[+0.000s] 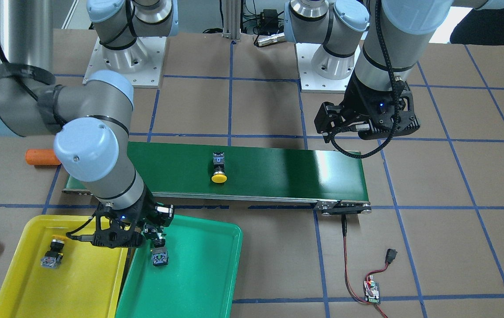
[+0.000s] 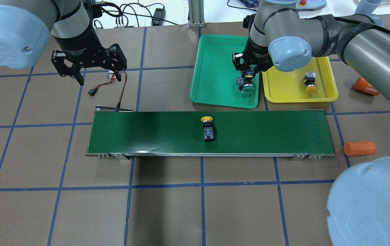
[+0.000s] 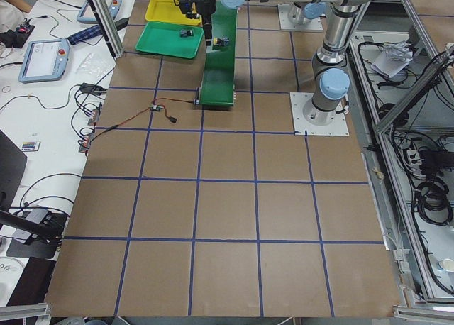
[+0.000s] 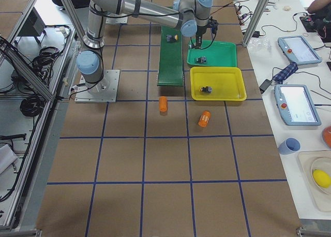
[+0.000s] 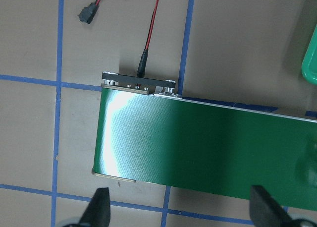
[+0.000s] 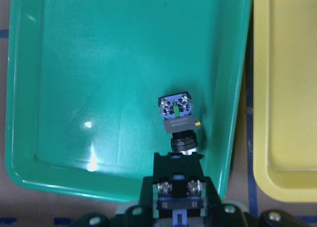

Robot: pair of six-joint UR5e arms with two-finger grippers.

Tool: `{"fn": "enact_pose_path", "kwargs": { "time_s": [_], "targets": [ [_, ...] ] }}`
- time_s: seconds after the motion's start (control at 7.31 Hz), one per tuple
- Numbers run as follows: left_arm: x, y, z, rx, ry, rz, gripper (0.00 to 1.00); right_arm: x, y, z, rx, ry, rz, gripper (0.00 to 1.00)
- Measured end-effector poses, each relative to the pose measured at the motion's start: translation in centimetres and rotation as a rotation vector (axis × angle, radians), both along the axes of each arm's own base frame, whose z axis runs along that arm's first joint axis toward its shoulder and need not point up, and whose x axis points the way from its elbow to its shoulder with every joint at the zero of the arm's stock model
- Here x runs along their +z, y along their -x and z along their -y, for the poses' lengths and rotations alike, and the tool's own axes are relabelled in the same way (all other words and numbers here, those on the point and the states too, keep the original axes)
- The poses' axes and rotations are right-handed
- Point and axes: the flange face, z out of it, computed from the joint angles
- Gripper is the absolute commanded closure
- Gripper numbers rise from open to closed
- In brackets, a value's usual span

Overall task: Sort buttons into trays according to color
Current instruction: 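Carry the green-capped button into the green tray and release it, then reach the right gripper to the yellow-capped button on the belt and grasp it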

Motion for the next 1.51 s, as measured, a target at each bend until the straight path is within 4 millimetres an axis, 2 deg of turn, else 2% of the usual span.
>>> {"fn": "enact_pose_path", "kwargs": {
  "time_s": [0.14,0.27,0.55,0.68,0.82,0.96,1.23,1.37,1.51],
  "targets": [
    [0.1,0.0,0.0,0.000,0.002,0.000,0.00,-1.9,-1.4,0.8,0.019,0.025,0.006,0.90],
    [0.2,0.0,0.0,0.000,0.004,0.000,0.00,-3.5,-2.5,1.1,0.035,0.034,0.008,0.01],
    [0.6,0.0,0.0,-0.001,0.013,-0.001,0.00,-4.7,-2.9,1.6,0.039,0.063,0.003,0.00],
    [0.9,0.0,0.0,-0.001,0.019,-0.002,0.00,-4.1,-2.6,1.8,0.032,0.083,0.003,0.00],
    [1.0,0.0,0.0,-0.001,0.027,-0.002,0.00,-2.6,-2.0,1.4,0.021,0.090,0.003,0.00],
    [1.2,0.0,-0.1,-0.001,0.034,-0.002,0.00,-0.7,-0.6,0.4,-0.003,0.070,-0.002,0.00],
    [1.2,0.1,-0.1,-0.002,0.037,-0.002,0.00,3.6,2.9,-3.4,-0.053,0.018,-0.009,0.00],
    [1.2,0.1,-0.1,-0.003,0.038,-0.002,0.00,5.5,3.5,-6.5,-0.062,-0.010,-0.014,0.00],
    [1.2,0.1,-0.2,-0.003,0.039,-0.002,0.00,6.3,3.8,-9.5,-0.066,-0.041,-0.017,0.00]
  ]
}}
